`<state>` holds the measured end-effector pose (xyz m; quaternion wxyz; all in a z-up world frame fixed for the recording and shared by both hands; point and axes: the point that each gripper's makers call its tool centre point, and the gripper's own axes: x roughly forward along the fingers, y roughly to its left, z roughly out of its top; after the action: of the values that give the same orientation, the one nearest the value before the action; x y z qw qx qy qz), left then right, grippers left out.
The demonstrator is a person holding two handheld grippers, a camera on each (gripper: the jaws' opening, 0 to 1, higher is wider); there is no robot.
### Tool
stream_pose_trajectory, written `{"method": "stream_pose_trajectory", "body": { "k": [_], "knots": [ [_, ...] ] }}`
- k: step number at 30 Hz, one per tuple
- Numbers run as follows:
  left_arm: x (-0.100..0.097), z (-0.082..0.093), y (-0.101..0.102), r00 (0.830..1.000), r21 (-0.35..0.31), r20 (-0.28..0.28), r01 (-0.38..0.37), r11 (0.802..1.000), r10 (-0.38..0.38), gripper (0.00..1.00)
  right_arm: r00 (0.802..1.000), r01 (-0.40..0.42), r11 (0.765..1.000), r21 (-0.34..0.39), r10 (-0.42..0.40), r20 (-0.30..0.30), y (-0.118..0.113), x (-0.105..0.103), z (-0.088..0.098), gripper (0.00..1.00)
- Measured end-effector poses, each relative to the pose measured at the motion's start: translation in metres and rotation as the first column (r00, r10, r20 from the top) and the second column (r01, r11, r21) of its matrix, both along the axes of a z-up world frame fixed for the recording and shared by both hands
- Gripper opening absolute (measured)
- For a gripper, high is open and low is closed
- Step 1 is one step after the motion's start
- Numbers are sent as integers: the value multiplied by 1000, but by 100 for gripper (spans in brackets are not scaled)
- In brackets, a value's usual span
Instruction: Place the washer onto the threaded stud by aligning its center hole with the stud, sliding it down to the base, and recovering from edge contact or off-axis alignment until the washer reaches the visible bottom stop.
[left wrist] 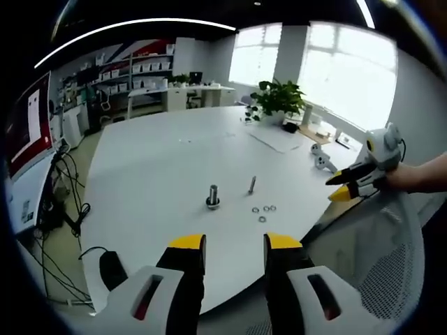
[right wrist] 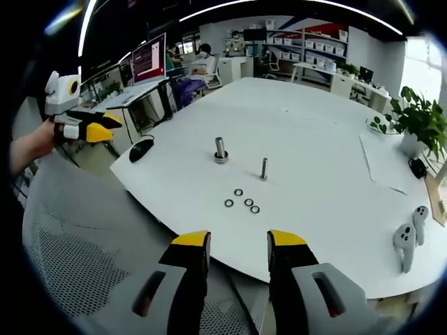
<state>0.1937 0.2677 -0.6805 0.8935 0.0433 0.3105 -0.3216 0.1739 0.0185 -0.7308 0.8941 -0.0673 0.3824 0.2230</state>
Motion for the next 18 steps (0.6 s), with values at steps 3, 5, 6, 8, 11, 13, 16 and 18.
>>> {"method": "stream_pose_trajectory", "body": {
  "k": [3,5,6,8,11,13,16,18],
  "knots": [
    [-7,1,-3,1000,6,4,19,1000,-19,31,1000,9,1000,-16,-9,-1,-3,0,-1,35],
    [-10,1,-2,1000,8,4,23,1000,-23,32,1000,10,1000,-21,-10,-5,-4,0,-1,35],
    [-13,-2,-2,1000,4,-12,23,1000,-23,33,1000,9,1000,-23,-10,-11,-4,-1,-2,35],
    [-14,-4,1,999,-6,-27,16,1000,-16,33,1000,1,999,-37,-2,-21,-4,-2,-5,35],
    [-14,-5,6,1000,-14,-27,1,1000,-2,33,1000,-3,999,-45,2,-29,-4,-3,-6,35],
    [-13,-5,8,1000,-26,-15,-17,1000,16,33,999,-1,999,-46,-1,-40,-5,-3,-9,35],
    [-12,-5,5,1000,-1,11,-8,1000,8,32,999,-7,999,-52,5,-50,-4,-6,-11,35],
    [-11,-4,4,999,18,36,2,1000,-3,32,999,-12,998,-59,9,-52,-4,-6,-11,35]
  ]
}}
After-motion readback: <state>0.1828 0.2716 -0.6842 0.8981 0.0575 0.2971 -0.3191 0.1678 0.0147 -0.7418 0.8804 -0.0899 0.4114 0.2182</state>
